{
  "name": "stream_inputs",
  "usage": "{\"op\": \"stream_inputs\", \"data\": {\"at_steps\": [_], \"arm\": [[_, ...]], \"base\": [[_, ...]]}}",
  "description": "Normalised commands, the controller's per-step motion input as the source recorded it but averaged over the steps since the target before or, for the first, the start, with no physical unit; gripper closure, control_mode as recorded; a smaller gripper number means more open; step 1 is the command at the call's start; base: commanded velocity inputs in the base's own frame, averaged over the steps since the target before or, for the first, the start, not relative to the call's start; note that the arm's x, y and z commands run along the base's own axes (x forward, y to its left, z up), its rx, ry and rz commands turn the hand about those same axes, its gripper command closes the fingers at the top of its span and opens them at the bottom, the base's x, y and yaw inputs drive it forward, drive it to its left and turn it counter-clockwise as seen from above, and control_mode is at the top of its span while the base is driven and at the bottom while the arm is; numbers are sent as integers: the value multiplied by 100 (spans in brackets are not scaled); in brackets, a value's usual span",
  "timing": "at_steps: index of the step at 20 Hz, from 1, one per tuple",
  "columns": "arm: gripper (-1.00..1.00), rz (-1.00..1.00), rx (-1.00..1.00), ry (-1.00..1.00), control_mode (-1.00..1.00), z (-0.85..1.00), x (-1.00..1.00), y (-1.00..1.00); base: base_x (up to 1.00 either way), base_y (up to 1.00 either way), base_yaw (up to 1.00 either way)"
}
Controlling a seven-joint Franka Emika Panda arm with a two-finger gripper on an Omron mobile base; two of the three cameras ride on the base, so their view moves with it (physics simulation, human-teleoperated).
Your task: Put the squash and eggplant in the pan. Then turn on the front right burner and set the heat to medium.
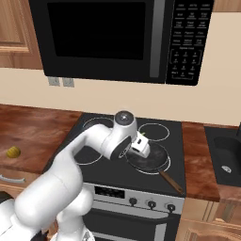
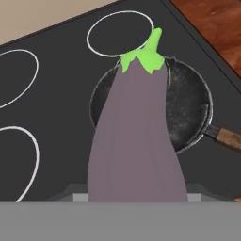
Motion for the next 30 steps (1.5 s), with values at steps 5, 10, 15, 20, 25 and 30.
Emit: {"op": "stream_inputs", "data": {"at_steps": [5,10,15,20,25,30], "arm": [[100,0,0,1,-100,-18,20,-13],[100,0,0,2,-100,-21,21,-9],[100,0,0,1,-100,-19,23,-3],[100,0,0,3,-100,-10,21,0],[100,0,0,2,-100,-9,19,0],[100,0,0,1,-100,-11,18,0]], "base": [[0,0,0],[0,0,0],[0,0,0],[0,0,0],[0,0,0],[0,0,0]]}}
